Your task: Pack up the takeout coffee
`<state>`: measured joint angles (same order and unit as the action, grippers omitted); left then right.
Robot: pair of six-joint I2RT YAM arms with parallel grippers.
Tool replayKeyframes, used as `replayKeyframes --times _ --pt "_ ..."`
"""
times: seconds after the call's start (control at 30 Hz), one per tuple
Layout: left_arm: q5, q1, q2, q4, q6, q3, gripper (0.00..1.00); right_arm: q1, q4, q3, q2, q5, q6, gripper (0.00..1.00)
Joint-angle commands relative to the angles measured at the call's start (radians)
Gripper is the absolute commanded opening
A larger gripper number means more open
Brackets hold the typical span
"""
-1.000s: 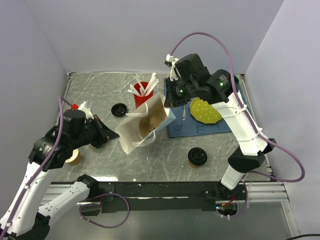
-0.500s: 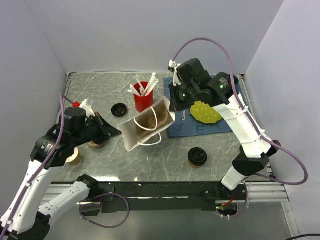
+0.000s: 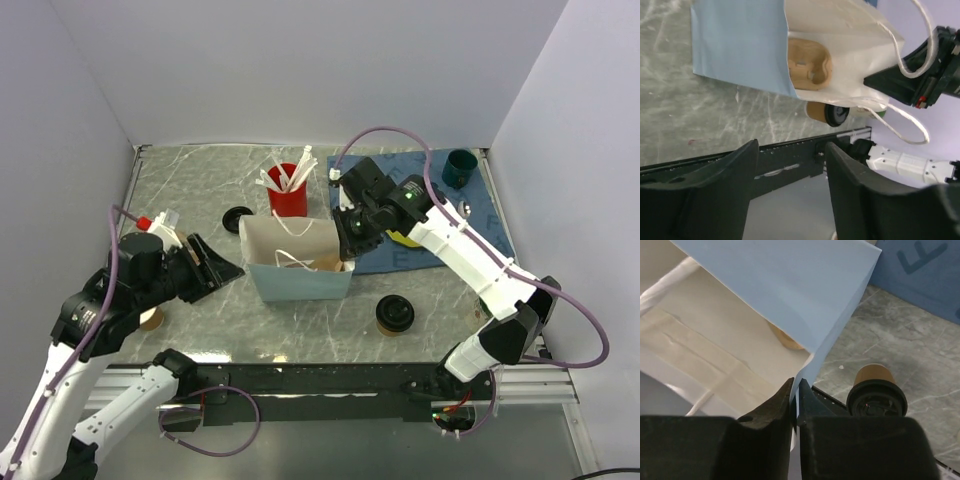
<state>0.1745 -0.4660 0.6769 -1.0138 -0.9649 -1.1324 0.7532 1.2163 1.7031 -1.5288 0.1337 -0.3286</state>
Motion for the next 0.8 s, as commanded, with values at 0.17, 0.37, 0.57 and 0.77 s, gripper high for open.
replayKeyframes --times 0.17,0.37,0.57,0.77 --pt "-0.171 0.000 0.171 -0.146 0.242 -0.239 0.71 -0.002 0.017 0.053 0.045 -0.117 -0.003 0.44" --pt "-0.168 0.000 0.228 -0.071 0.259 -0.219 0.66 0.000 0.052 0.073 0.051 -0.123 -0.069 0.47" --pt "-0.202 0.000 0.303 0.041 0.293 -0.179 0.66 0.001 -0.057 -0.048 0.073 -0.118 -0.086 0.38" --pt "-0.191 0.000 0.395 0.100 0.334 -0.173 0.22 0.000 -0.052 0.071 0.016 -0.143 0.000 0.00"
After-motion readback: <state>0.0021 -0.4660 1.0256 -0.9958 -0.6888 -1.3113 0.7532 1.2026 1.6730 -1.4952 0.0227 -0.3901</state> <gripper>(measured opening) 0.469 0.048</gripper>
